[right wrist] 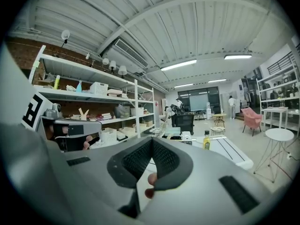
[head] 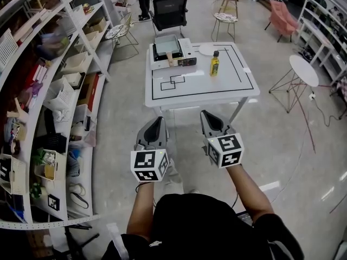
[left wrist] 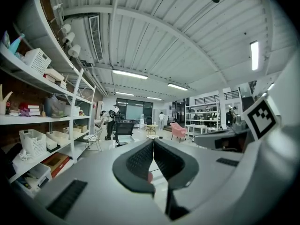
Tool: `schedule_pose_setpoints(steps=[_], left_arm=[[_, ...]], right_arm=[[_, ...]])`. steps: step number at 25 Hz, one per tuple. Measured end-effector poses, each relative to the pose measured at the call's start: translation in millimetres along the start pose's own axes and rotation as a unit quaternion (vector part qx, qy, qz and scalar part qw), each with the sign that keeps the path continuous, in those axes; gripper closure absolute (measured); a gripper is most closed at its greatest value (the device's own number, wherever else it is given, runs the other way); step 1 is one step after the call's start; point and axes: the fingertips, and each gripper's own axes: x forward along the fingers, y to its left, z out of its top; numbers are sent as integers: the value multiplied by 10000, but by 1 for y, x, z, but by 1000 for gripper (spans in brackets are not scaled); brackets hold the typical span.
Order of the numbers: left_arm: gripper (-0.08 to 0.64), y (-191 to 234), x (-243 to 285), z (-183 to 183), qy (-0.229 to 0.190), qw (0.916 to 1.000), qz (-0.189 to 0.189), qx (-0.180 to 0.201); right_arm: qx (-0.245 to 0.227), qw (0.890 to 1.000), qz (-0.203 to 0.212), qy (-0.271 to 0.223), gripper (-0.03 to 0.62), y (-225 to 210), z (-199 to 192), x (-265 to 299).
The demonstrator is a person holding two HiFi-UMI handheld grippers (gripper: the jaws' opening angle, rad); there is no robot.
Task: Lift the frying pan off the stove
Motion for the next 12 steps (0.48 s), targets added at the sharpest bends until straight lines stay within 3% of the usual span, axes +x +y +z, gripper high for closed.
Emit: schedule_pose_setpoints(steps=[12], left_arm=[[548, 61, 75, 2, 88, 9999, -52, 14]], right_arm=[[27, 10000, -18, 67, 591, -17, 9, 98]])
